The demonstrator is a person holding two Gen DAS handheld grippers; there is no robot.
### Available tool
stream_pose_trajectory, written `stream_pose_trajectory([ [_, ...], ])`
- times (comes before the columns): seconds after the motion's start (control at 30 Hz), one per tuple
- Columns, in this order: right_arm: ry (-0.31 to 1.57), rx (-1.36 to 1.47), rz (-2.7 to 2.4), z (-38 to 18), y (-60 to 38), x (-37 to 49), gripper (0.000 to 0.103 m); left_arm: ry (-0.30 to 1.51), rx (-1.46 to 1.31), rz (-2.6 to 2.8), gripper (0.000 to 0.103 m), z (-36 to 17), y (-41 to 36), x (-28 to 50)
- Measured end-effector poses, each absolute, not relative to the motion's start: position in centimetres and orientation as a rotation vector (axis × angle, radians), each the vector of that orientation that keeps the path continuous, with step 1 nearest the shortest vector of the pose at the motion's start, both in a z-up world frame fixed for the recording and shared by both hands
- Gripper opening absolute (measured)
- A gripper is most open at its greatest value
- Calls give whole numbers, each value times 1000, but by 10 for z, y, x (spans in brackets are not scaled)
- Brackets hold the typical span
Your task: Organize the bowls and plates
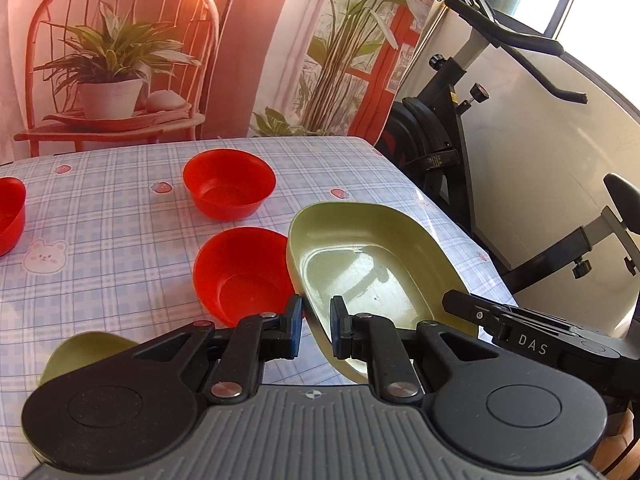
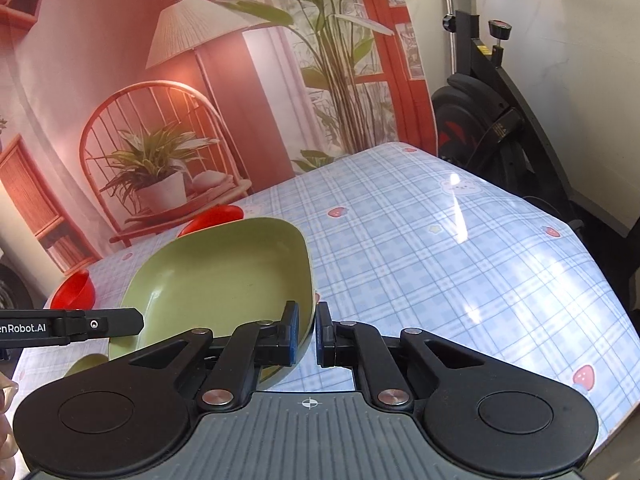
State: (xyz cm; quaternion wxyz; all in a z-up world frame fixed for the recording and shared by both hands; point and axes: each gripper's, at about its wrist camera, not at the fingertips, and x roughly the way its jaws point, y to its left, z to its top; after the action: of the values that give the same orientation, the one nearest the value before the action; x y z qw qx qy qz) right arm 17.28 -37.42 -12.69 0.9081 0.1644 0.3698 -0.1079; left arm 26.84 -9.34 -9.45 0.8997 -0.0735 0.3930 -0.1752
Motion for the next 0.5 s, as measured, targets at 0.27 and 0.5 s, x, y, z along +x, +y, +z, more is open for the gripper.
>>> stream_pose_trajectory([
  [0.27,794,277,-107,-118,-309,194,10,789,-216,-306,16,-82,-32,249],
  [0.5,833,228,-21,-116,-259,205,12,771,-220,-253,16,-80,9,233],
])
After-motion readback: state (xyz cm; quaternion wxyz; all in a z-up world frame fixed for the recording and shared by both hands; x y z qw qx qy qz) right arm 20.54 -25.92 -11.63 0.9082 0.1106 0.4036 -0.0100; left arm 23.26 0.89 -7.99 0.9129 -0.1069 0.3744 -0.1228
